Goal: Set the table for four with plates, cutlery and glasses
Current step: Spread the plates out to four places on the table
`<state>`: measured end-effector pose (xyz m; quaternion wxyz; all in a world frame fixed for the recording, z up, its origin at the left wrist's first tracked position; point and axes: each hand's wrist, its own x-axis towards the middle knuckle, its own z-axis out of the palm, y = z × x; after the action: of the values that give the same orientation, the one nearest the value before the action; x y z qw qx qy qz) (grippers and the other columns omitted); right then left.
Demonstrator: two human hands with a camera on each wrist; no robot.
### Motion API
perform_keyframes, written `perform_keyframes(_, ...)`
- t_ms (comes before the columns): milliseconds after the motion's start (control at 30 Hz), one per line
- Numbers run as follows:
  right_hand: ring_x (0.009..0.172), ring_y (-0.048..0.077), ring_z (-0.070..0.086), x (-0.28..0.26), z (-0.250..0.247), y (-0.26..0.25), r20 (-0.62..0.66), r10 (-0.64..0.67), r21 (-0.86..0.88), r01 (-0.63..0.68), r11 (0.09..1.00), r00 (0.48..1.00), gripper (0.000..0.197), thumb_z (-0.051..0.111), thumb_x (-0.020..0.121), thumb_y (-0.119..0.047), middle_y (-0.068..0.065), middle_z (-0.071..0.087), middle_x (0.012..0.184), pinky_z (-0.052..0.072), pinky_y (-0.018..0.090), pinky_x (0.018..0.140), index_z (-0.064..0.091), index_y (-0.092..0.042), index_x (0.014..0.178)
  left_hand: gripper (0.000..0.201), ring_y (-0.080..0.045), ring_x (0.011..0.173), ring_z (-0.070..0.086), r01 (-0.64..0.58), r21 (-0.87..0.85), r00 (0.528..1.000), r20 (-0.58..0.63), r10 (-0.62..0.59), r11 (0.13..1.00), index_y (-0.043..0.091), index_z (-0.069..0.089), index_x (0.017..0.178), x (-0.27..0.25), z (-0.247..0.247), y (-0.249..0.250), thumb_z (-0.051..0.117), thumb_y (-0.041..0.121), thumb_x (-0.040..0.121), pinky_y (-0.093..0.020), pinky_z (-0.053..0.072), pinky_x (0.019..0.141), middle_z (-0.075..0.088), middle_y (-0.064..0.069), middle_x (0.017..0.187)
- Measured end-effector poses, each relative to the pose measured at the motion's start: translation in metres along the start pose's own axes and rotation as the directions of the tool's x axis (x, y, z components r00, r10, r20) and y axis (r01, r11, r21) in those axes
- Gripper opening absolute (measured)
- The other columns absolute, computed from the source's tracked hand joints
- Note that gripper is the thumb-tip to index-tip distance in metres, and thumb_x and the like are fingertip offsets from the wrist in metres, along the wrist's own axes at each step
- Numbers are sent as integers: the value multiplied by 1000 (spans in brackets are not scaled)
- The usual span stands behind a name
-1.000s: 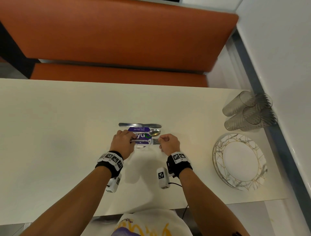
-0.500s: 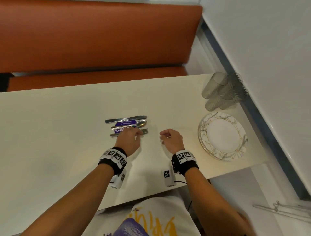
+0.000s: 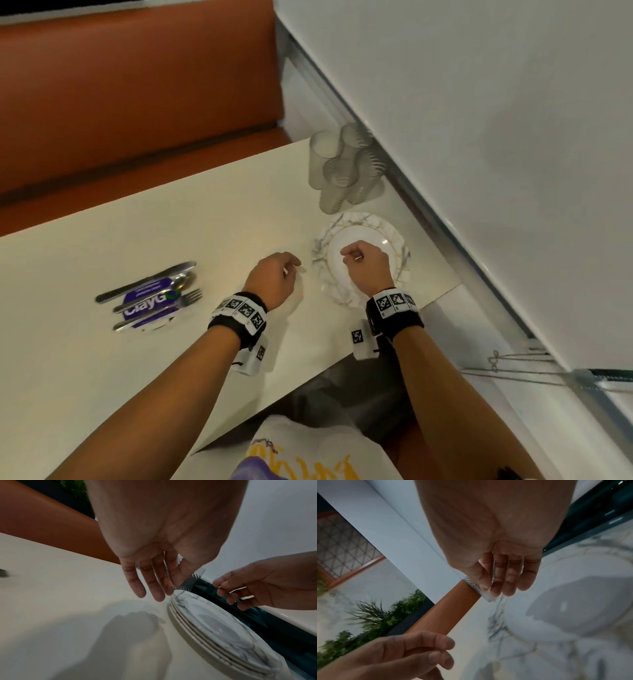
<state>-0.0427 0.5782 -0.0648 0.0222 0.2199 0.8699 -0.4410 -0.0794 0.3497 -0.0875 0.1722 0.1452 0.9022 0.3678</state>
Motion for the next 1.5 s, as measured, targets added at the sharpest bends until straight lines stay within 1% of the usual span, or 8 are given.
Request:
perform_keyframes(200, 84, 9, 63, 60, -55, 53, -77, 0, -108, -8, 994, 997, 24, 57, 89, -5, -4, 73, 97, 45, 11, 75, 74, -21, 90, 46, -32, 100, 63, 155, 74, 984, 75, -160, 985, 12, 52, 138, 58, 47, 42, 65, 26, 96, -43, 53, 90, 50, -12, 133)
perform_keyframes(367, 91, 26, 63, 89, -74, 85, -97, -68, -245, 42, 969, 993, 26, 65, 80, -4, 8, 67, 100, 54, 43, 86, 71, -17, 101, 63, -43, 124, 54, 306, 89, 951, 26, -309, 948, 3, 39, 147, 82, 66, 55, 66, 29, 96, -50, 49, 98, 42, -20, 143)
perform_keyframes(633, 129, 34, 47, 103, -76, 99, 109, 151, -228, -123, 966, 983, 58, 69, 89, -18, 16, 52, 138, 42, 44, 108, 46, -13, 142, 55, -41, 126, 52, 433, 57, 897, 72, -436, 900, 0, 39, 144, 93, 76, 55, 62, 26, 100, -44, 44, 101, 49, -24, 139)
perform_keyframes(867, 130, 32, 51, 104, -73, 85, 162, 233, -185, -203, 962, 959, 56, 66, 91, -14, 12, 51, 143, 43, 38, 104, 44, -13, 142, 57, -35, 123, 57, 520, -153, 854, 72, -515, 840, 9, 44, 144, 84, 69, 45, 69, 30, 96, -36, 45, 96, 58, -15, 134)
perform_keyframes(1100, 119, 26, 57, 84, -35, 55, 275, 228, -90, -211, 973, 934, 49, 63, 95, -20, 6, 58, 130, 47, 36, 102, 45, -15, 140, 43, -36, 101, 69, 598, -640, 659, 49, -751, 483, 14, 70, 94, 47, 28, -4, 59, 55, 93, -51, 56, 97, 73, -15, 107)
perform_keyframes(1200, 114, 26, 59, 70, -9, 30, 314, 193, -70, -180, 981, 930, 45, 60, 97, -19, 7, 61, 125, 47, 33, 97, 45, -14, 140, 39, -36, 96, 70, 522, -810, 589, 116, -800, 266, 2, 72, 105, 21, 5, -30, 71, 37, 89, -48, 56, 90, 75, -21, 108)
perform_keyframes(1367, 119, 28, 59, 44, 32, -14, 342, 152, -27, -151, 988, 927, 46, 58, 98, -18, 8, 62, 131, 49, 34, 96, 45, -16, 142, 73, -35, 114, 71, 429, -899, 638, 233, -734, 88, 6, 68, 128, -32, -30, -62, 84, 52, 74, -52, 51, 106, 74, -17, 122)
perform_keyframes(1500, 119, 30, 59, 20, 63, -49, 335, 109, -5, -114, 993, 936, 53, 58, 98, -21, 10, 58, 135, 50, 41, 102, 38, -16, 147, 58, -35, 112, 72, 326, -945, 700, 233, -675, 12, 15, 70, 129, -68, -63, -65, 73, 56, 88, -54, 53, 104, 75, -17, 120)
